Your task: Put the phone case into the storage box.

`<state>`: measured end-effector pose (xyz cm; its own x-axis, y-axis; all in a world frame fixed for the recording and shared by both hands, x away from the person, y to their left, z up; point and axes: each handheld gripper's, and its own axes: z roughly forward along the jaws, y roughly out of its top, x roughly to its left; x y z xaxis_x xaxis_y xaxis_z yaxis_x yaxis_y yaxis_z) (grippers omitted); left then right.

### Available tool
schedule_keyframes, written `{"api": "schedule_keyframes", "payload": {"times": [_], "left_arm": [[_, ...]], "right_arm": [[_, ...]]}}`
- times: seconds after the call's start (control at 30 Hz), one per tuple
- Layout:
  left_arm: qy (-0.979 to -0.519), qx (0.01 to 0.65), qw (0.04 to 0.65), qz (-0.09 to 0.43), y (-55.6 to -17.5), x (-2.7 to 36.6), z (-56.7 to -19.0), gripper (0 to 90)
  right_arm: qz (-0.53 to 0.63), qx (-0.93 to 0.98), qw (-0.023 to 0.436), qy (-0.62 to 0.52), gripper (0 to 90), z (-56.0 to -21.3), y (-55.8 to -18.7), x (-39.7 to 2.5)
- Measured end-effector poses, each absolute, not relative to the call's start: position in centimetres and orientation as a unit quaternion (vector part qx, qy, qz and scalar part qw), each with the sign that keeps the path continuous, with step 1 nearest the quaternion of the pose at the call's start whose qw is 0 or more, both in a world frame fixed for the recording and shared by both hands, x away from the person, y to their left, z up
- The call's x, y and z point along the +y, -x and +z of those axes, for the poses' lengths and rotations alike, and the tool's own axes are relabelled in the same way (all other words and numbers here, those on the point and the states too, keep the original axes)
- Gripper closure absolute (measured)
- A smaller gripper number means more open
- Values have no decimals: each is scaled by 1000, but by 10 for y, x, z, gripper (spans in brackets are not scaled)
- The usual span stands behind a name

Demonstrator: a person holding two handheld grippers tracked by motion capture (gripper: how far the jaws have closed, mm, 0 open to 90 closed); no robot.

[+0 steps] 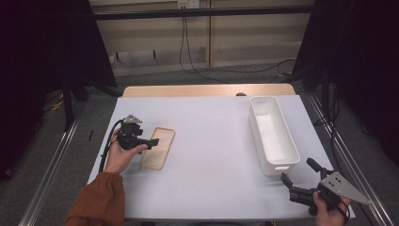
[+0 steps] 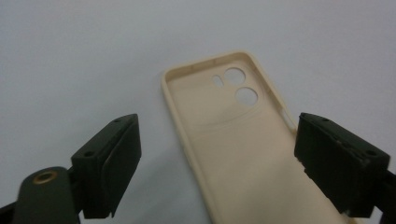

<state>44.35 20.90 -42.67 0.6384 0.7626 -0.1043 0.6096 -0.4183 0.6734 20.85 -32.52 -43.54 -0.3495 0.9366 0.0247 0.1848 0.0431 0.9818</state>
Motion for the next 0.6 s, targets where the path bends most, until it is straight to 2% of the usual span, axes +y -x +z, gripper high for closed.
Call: {"api": "schedule_keyframes", "payload": {"times": [0.6], "left_arm": [[-855, 411, 304, 87, -453, 205, -433, 310]], "right_arm": [[529, 629, 354, -446, 0, -436, -209, -325]]}}
